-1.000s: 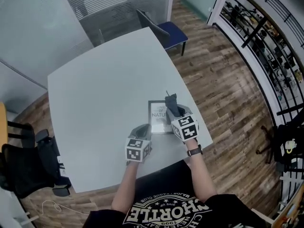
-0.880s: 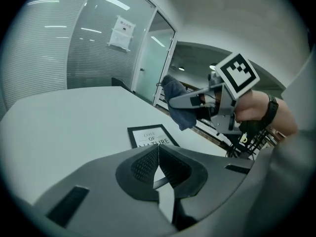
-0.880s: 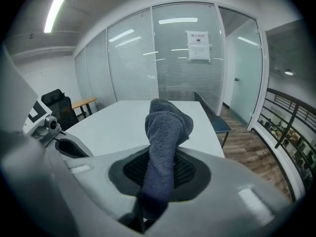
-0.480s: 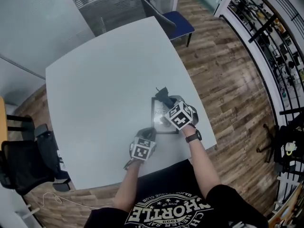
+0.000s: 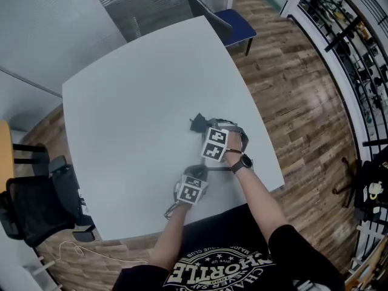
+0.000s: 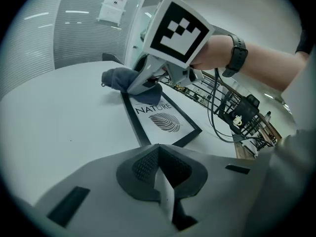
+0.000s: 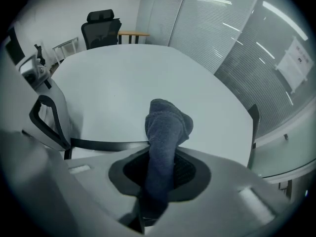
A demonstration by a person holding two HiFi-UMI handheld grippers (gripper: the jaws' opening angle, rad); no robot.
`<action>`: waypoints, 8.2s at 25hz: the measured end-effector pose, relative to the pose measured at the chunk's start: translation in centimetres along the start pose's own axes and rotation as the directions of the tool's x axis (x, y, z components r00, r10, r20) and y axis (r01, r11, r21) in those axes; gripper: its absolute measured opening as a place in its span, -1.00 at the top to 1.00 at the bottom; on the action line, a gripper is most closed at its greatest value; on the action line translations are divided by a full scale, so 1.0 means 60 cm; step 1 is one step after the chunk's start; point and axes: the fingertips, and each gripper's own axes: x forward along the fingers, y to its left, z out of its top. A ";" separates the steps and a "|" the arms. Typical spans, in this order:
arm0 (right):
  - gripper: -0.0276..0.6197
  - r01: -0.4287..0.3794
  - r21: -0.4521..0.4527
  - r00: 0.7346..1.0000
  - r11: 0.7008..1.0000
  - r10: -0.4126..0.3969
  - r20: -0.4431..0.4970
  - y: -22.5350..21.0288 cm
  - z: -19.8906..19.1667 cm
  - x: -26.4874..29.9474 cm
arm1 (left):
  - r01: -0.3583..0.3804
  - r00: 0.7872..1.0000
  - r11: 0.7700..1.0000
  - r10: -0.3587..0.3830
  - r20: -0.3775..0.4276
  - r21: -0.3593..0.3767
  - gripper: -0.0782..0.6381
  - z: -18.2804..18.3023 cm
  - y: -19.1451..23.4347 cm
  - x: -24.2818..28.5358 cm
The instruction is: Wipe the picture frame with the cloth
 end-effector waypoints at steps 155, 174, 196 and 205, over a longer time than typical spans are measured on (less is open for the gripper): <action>0.68 -0.208 0.085 0.977 0.974 0.204 0.053 0.165 0.010 -0.029 | 0.028 0.994 0.991 -0.013 0.113 -0.131 0.80 -0.008 0.021 -0.008; 0.68 -0.061 0.261 0.994 0.963 0.082 -0.073 0.120 -0.181 -0.084 | 0.023 0.992 0.990 -0.005 0.127 -0.138 0.80 -0.006 0.021 -0.007; 0.68 -0.228 0.127 0.974 0.965 0.226 0.033 0.185 -0.039 -0.048 | 0.019 0.992 0.989 -0.001 0.126 -0.146 0.80 -0.006 0.018 -0.009; 0.68 -0.164 0.256 0.983 0.953 0.179 -0.039 0.164 -0.159 -0.083 | 0.023 0.992 0.990 -0.005 0.125 -0.142 0.80 -0.009 0.022 -0.008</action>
